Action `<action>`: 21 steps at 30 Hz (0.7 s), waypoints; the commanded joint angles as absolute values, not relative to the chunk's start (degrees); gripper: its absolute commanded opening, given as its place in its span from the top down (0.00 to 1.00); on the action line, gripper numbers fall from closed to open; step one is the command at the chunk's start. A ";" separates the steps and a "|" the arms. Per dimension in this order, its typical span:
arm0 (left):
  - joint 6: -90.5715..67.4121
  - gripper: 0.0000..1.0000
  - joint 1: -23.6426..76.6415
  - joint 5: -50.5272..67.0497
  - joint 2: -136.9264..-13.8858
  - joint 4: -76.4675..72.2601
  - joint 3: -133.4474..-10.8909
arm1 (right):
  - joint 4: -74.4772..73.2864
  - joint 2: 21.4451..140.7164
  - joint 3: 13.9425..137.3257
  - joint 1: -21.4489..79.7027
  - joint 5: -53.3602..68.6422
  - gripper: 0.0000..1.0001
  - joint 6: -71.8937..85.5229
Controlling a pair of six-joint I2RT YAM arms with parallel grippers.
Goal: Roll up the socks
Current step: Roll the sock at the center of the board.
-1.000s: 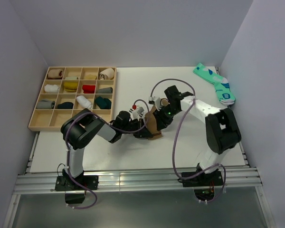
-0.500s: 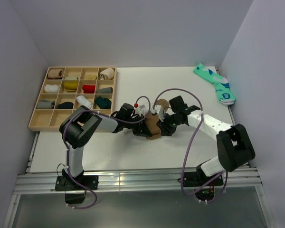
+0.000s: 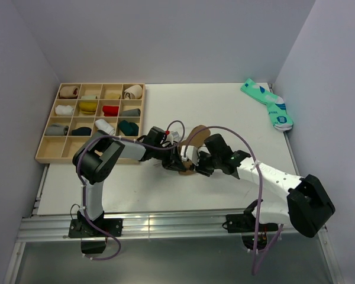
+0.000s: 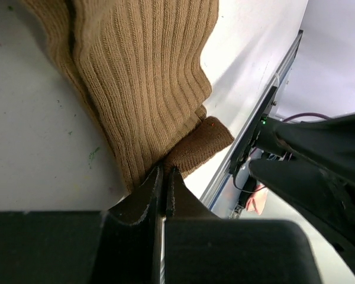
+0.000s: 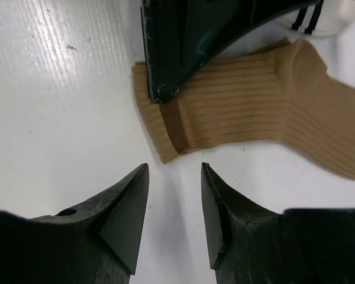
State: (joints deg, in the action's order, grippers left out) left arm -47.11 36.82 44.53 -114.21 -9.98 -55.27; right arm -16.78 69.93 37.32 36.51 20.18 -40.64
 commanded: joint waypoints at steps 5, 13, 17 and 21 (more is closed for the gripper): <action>-41.57 1.00 36.48 38.41 -117.68 2.11 -54.05 | -13.36 71.19 38.58 42.70 17.76 0.52 -42.72; -41.40 1.00 36.30 38.67 -118.13 1.84 -53.96 | -11.52 77.78 40.78 46.14 14.34 0.52 -43.06; -41.22 1.00 36.21 38.58 -117.95 1.67 -54.05 | -10.81 80.50 41.75 47.46 11.87 0.53 -43.68; -40.96 1.00 36.12 38.58 -118.04 1.41 -53.96 | -9.76 82.79 41.75 47.81 10.11 0.53 -44.30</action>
